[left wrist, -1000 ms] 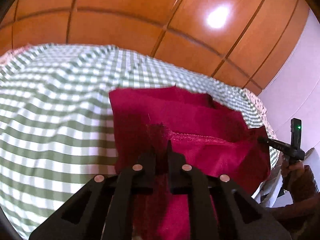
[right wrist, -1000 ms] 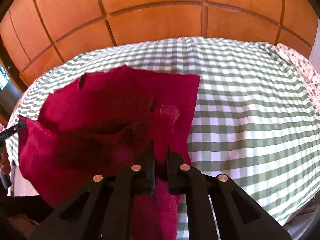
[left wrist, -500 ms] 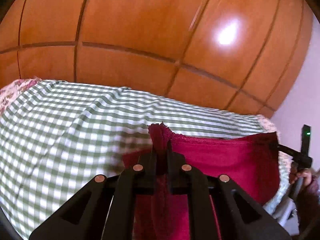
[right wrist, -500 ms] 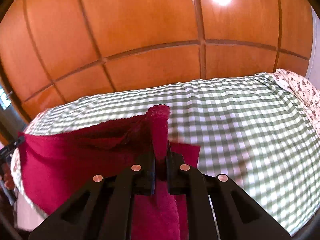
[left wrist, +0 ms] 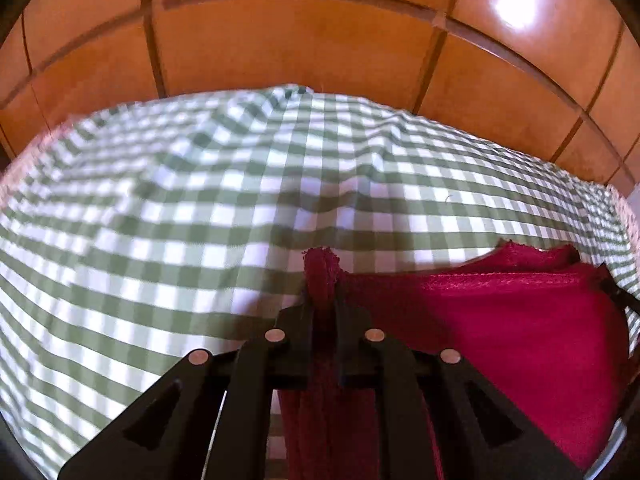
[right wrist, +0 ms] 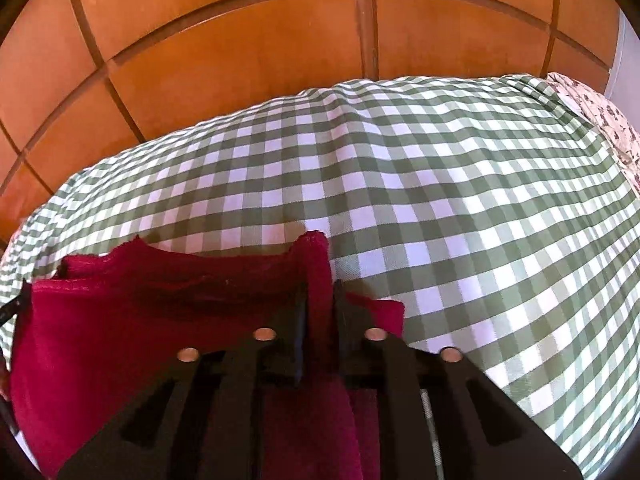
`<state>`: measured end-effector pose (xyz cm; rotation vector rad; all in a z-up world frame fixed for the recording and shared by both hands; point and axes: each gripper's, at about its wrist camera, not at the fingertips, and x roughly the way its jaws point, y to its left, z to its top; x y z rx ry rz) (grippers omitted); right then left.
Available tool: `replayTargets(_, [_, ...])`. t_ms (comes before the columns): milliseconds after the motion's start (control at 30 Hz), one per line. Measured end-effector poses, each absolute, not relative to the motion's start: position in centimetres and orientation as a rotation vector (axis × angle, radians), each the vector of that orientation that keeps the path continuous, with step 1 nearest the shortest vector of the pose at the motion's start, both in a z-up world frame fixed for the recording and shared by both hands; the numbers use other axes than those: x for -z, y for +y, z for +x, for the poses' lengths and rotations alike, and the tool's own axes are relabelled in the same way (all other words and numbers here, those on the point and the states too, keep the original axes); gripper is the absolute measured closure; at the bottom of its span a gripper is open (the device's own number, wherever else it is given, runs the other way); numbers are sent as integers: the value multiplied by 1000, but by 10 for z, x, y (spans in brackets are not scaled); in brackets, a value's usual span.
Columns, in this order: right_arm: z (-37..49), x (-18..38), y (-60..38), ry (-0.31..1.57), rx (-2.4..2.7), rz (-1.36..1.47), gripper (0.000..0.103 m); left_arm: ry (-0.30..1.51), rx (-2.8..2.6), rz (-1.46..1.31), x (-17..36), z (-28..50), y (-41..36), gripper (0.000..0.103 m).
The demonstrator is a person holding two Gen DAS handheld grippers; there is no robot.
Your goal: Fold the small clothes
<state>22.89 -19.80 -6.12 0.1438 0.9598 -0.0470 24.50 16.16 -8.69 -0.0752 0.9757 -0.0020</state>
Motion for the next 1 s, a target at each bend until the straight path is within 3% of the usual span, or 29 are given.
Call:
replayTargets(33, [227, 56, -199, 953, 51, 139, 74, 956, -36, -43, 78, 240, 160, 81])
replayTargets(67, [222, 46, -198, 926, 66, 124, 55, 937, -45, -38, 73, 237, 159, 82])
replayTargets(100, [216, 36, -197, 892, 75, 114, 48, 911, -37, -51, 64, 230, 162, 82])
replayTargets(333, [174, 2, -127, 820, -183, 78, 48, 857, 58, -177, 43, 170, 173, 72])
replayTargets(400, [168, 13, -94, 857, -265, 64, 36, 875, 74, -235, 48, 151, 182, 66])
replayTargets(467, [168, 30, -62, 890, -301, -9, 36, 893, 86, -310, 52, 125, 193, 64])
replayTargets(567, [176, 70, -35, 927, -243, -78, 26, 913, 145, -390, 64, 84, 210, 63])
replayTargets(700, [173, 72, -33, 879, -235, -81, 23, 928, 249, -481, 82, 43, 215, 54])
replayTargets(800, [172, 67, -36, 888, -232, -73, 23, 957, 265, -519, 97, 34, 209, 56])
replayTargets(867, [166, 59, -36, 897, -223, -68, 23, 972, 278, -523, 105, 33, 203, 64])
replayTargets(1000, [135, 37, -20, 871, -323, -53, 23, 983, 264, -494, 112, 37, 197, 70])
